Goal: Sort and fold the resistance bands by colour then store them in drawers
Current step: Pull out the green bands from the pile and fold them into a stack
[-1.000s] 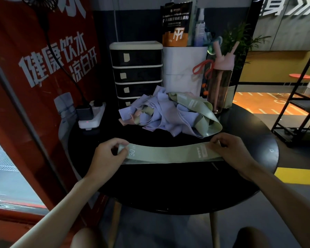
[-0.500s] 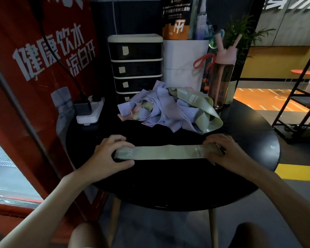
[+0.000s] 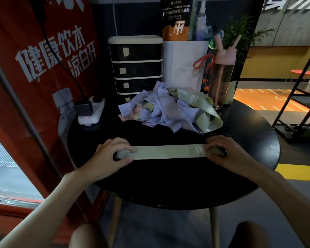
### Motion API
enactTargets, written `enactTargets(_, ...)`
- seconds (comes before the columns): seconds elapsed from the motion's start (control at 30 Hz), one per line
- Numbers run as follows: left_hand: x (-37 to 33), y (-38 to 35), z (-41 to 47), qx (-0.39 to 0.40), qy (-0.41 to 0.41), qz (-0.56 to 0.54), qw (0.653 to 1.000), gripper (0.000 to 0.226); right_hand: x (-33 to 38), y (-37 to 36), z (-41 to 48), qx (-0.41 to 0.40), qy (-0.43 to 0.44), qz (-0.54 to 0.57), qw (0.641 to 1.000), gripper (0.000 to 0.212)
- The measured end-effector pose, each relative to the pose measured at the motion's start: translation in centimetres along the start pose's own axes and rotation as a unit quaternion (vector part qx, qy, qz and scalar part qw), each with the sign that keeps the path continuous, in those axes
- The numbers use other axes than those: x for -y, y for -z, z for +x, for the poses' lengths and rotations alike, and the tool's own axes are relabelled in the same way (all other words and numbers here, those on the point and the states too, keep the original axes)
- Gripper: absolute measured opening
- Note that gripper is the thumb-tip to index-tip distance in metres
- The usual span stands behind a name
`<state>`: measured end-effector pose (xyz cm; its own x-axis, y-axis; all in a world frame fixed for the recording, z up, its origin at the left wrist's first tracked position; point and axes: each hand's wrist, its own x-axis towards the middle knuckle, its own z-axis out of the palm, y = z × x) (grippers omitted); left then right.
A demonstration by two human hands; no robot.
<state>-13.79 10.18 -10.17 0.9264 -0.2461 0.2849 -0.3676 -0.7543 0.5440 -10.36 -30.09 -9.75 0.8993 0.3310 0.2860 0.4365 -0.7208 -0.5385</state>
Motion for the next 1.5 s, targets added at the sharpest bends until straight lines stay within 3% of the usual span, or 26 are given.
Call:
enactTargets(0.47, -0.8, 0.2, 0.4, 0.013, -0.007, 0.025, 1.000, 0.044, 0.0, 0.2, 0.2, -0.008, -0.023, -0.016, 1.000, 0.034)
enactTargets(0.57, -1.4, 0.3, 0.5, 0.011, -0.006, 0.039, 0.999, 0.047, 0.4, 0.3, 0.4, -0.005, -0.023, -0.018, 1.000, 0.013)
enactTargets(0.6, -2.0, 0.4, 1.0, -0.003, -0.009, 0.042, 0.999, 0.047, 0.3, 0.5, 0.6, -0.009, -0.029, -0.036, 0.999, 0.023)
enactTargets(0.7, -4.3, 0.4, 4.6, -0.045, -0.033, 0.023, 0.998, 0.036, -0.6, 0.9, 1.3, -0.031, -0.060, -0.058, 0.996, 0.047)
enactTargets(0.83, -7.7, -0.9, 11.3, -0.060, -0.065, -0.006, 0.996, 0.016, -1.3, 0.4, 1.7, -0.029, -0.070, -0.082, 0.994, 0.027)
enactTargets(0.97, -10.3, -3.1, 18.2, -0.100, -0.016, -0.032, 0.994, 0.008, -1.4, 0.2, 1.7, -0.037, -0.073, -0.086, 0.993, 0.025)
enactTargets(1.27, -10.7, -5.5, 24.3, -0.122, 0.009, 0.032, 0.992, 0.025, -1.5, 0.2, 1.8, -0.047, -0.063, -0.073, 0.994, 0.026)
enactTargets(1.5, -11.0, -5.5, 25.3, -0.126, 0.035, 0.012, 0.991, 0.019, -1.1, 0.5, 1.7, -0.039, -0.076, -0.083, 0.993, 0.029)
